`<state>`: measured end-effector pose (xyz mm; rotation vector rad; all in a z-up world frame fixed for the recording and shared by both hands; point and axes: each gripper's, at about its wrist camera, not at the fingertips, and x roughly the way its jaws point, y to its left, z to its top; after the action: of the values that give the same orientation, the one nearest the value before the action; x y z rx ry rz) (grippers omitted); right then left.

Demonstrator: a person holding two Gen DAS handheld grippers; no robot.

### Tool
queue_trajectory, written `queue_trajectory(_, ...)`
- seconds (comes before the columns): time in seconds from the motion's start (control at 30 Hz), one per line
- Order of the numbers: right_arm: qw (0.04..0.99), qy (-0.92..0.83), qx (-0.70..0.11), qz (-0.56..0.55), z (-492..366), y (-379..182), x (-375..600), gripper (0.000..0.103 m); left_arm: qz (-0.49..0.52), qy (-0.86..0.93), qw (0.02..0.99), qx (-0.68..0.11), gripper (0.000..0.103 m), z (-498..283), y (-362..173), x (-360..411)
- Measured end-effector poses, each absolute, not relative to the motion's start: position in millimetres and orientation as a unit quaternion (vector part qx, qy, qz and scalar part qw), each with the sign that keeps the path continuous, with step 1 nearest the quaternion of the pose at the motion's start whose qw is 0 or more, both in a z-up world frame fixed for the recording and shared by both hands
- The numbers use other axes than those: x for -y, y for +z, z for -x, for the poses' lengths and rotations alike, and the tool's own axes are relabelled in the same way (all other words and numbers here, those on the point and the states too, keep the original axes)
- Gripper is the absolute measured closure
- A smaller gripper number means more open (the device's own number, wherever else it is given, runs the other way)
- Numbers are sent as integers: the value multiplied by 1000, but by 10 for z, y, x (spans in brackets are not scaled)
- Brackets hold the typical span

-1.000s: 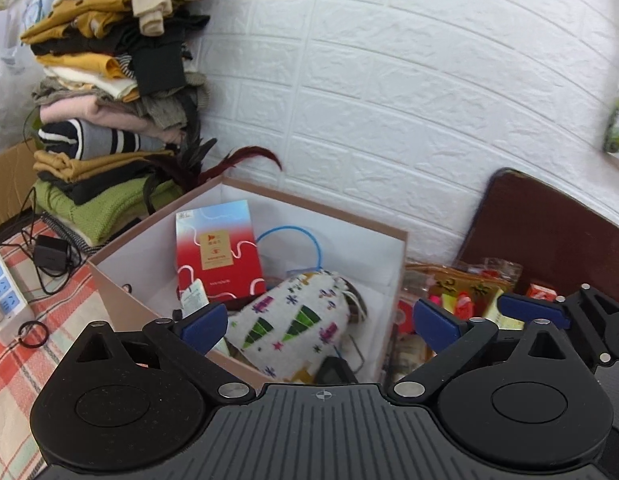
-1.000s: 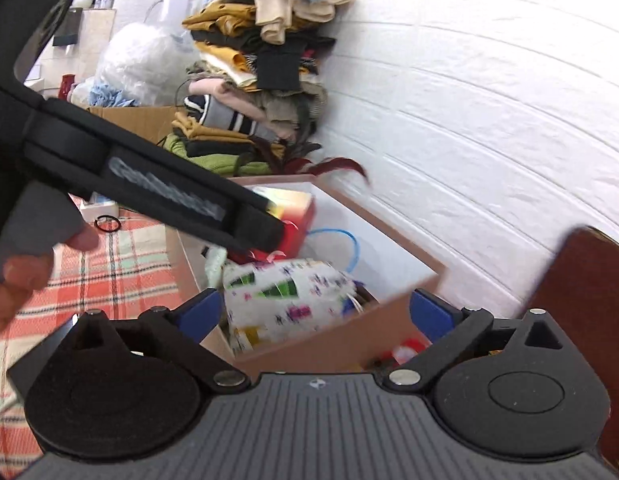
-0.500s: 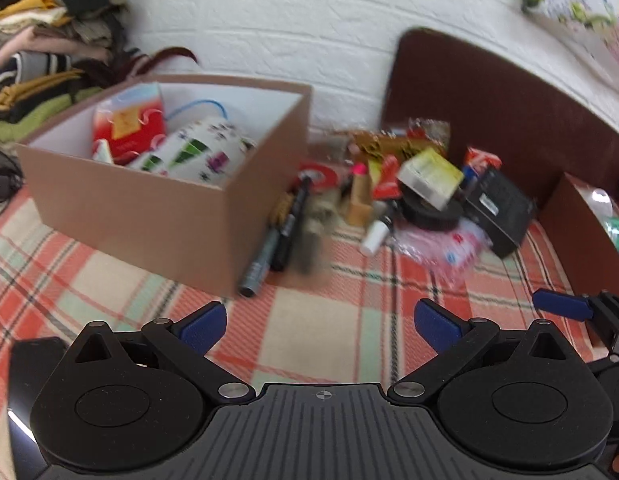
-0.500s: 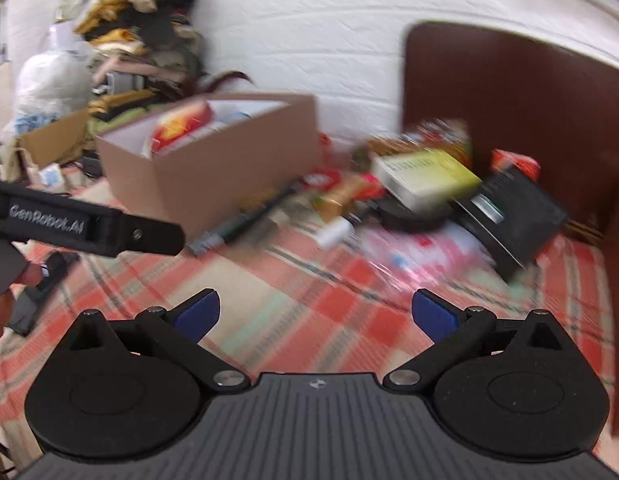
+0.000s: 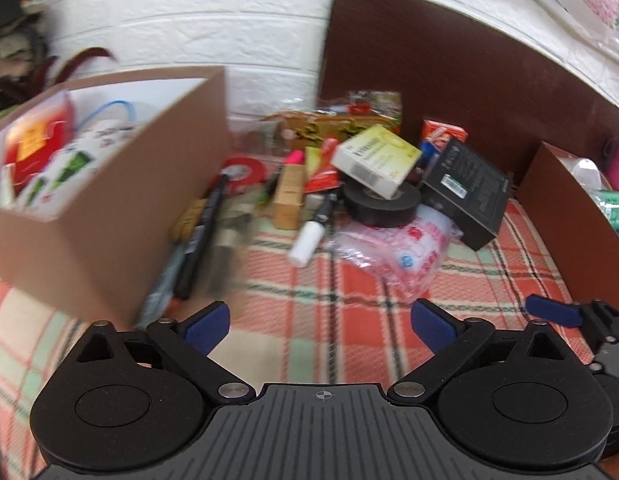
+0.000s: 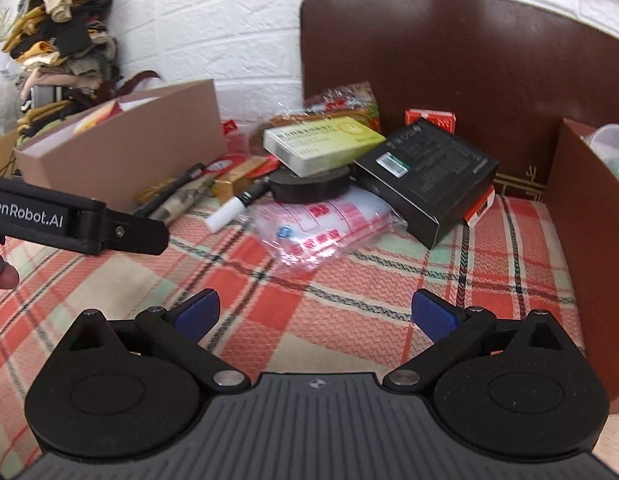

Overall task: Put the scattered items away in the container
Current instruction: 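Move both tools back to the clear plastic bag with red print, then close the left gripper on the plastic bag while the right gripper grasps it too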

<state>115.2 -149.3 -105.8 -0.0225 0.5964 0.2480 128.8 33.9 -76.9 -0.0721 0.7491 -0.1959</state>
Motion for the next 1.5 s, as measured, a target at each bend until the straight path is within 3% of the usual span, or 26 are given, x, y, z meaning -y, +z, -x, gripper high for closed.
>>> queue_trajectory(0.17, 944, 122, -307, 17, -1313, -1188, 1511, 7, 35, -119, 916, -381, 11, -1597, -872, -183)
queue_trajectory(0.67, 935, 172, -289, 111, -1521, -1281, 1097, 14, 45, -179, 904, -385, 16, -2314, -1070, 4)
queue_trajectory(0.77, 935, 172, -292, 103, -1541, -1273, 1120, 18, 37, -188, 901, -390, 16, -2436, -1132, 55)
queue_trajectory(0.9, 936, 164, -303, 70, -1627, -1260, 1215, 23, 71, -203, 888, -407, 23, -2570, -1199, 10)
queue_trajectory(1.03, 940, 148, -306, 36, -1736, -1244, 1312, 42, 70, -213, 886, -406, 37, -2531, -1175, -32)
queue_trajectory(1.07, 940, 146, -308, 29, -1755, -1243, 1330, 52, 72, -214, 885, -407, 40, -2520, -1165, -49)
queue_trajectory(1.2, 938, 144, -314, 14, -1743, -1215, 1385, 73, 91, -212, 881, -413, 60, -2462, -1123, -137)
queue_trajectory(1.27, 936, 148, -320, 3, -1689, -1174, 1436, 91, 92, -208, 882, -413, 68, -2385, -1098, -155)
queue_trajectory(1.5, 926, 176, -335, 13, -1289, -1052, 1577, 100, 95, -209, 877, -422, 75, -1807, -1051, -125)
